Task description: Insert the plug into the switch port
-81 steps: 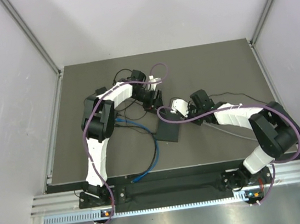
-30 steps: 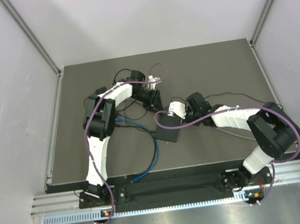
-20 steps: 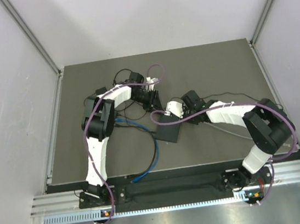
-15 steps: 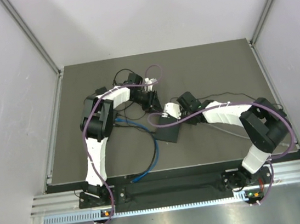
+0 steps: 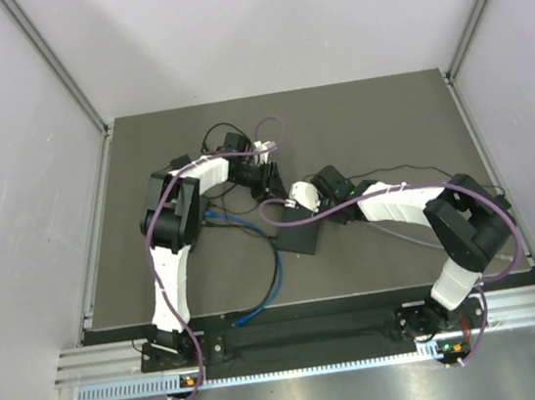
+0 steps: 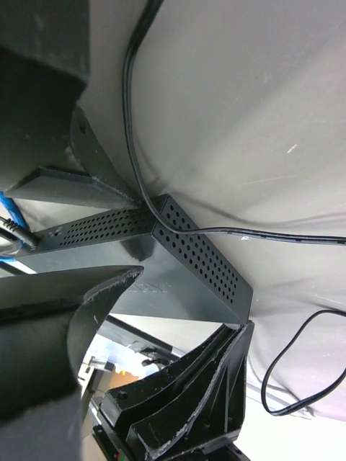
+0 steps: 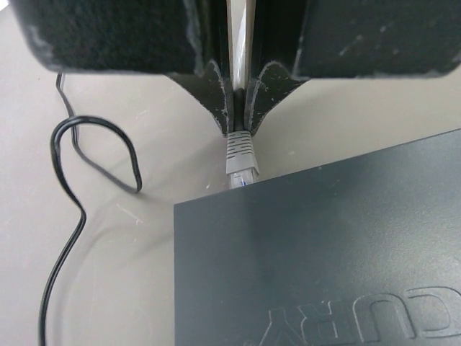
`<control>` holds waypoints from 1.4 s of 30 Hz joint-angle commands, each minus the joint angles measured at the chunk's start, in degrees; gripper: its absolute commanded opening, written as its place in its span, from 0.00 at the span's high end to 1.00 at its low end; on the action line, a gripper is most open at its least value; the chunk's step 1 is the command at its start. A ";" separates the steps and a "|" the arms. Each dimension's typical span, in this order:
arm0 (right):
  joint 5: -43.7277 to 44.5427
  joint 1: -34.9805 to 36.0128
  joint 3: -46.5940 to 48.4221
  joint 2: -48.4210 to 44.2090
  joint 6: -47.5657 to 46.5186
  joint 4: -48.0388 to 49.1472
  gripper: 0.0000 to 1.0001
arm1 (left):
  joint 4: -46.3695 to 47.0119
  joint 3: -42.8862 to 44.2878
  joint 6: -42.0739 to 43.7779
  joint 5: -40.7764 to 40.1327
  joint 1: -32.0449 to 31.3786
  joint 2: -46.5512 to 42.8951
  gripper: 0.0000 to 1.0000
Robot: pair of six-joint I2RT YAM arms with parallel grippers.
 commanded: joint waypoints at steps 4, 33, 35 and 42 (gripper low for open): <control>-13.31 3.10 5.51 1.72 1.54 16.16 1.00 | -2.21 0.83 0.83 1.91 1.00 -1.54 0.49; -18.84 -17.90 9.64 -26.22 8.83 -10.03 0.00 | -20.40 9.99 11.12 -14.19 21.84 -28.78 0.01; -21.64 -20.36 10.17 -28.24 11.99 -11.18 0.00 | -21.11 6.31 12.08 -14.18 25.52 -33.35 0.01; -30.01 -24.59 8.33 -29.30 21.92 -16.10 0.00 | -20.32 -10.92 17.79 -23.40 29.58 -49.60 0.01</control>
